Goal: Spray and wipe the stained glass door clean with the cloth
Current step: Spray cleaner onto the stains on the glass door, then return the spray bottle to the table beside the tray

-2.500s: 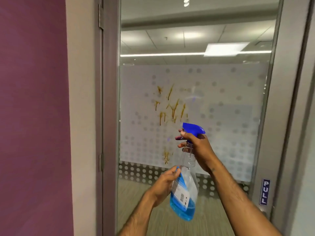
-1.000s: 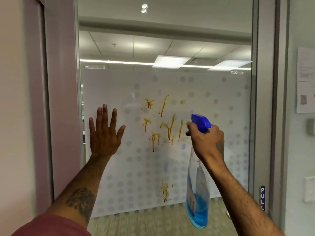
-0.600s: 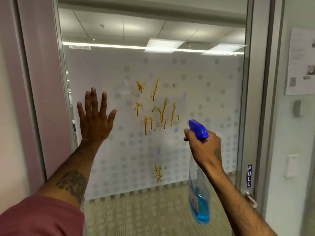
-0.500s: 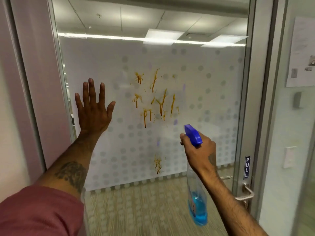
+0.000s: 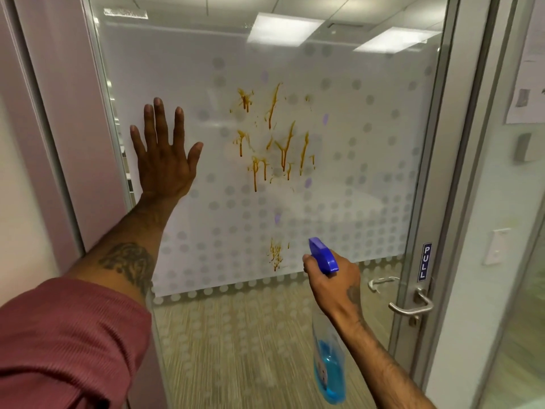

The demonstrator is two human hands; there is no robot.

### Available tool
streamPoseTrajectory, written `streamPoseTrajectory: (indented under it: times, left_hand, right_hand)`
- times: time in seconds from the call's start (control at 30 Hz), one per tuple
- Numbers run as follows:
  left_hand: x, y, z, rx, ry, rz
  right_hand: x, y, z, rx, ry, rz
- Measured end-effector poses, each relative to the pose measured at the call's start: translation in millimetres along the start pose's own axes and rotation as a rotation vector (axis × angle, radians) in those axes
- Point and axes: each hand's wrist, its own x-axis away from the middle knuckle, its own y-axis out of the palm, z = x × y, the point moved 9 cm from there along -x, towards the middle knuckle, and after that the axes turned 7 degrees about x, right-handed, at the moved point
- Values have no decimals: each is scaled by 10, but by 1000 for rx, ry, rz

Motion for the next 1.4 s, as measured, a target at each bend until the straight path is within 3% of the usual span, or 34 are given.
streamPoseTrajectory:
  times: [0.2, 0.33, 0.47, 0.53, 0.63, 0.73, 0.87, 1.07, 1.17, 1.4]
  left_hand:
    - [4, -60, 65, 56, -15, -117]
    - [45, -229, 209, 201, -124, -123]
    - [300, -424, 639, 657, -241, -29]
    - [438, -432, 982, 916, -297, -68]
    - [706, -345, 1670, 1179, -410, -313]
    - [1113, -329, 2598, 1458, -457, -687]
    - [1739, -632, 3824, 1712, -378, -1130]
    - [2742, -1433, 5404, 1905, -208, -1576]
    - [3095, -1834, 6116, 1900, -98, -1688]
    - [3502, -2735, 7619, 1945, 148, -1775]
  right_hand:
    - [43, -203, -57, -127, 35, 4]
    - [66, -484, -79, -209, 73, 5]
    - [48, -844, -57, -271, 126, -16]
    - [54, -1064, -64, -291, 138, -39]
    - [95, -1452, -44, -311, 150, -65]
    - [127, -1890, 21, -319, 154, -102]
    - [191, -2538, 176, -314, 172, -129]
    - [398, -3785, 510, -345, 223, -38]
    - [565, -4471, 652, -330, 232, 28]
    - [1006, -6021, 871, -231, 260, 198]
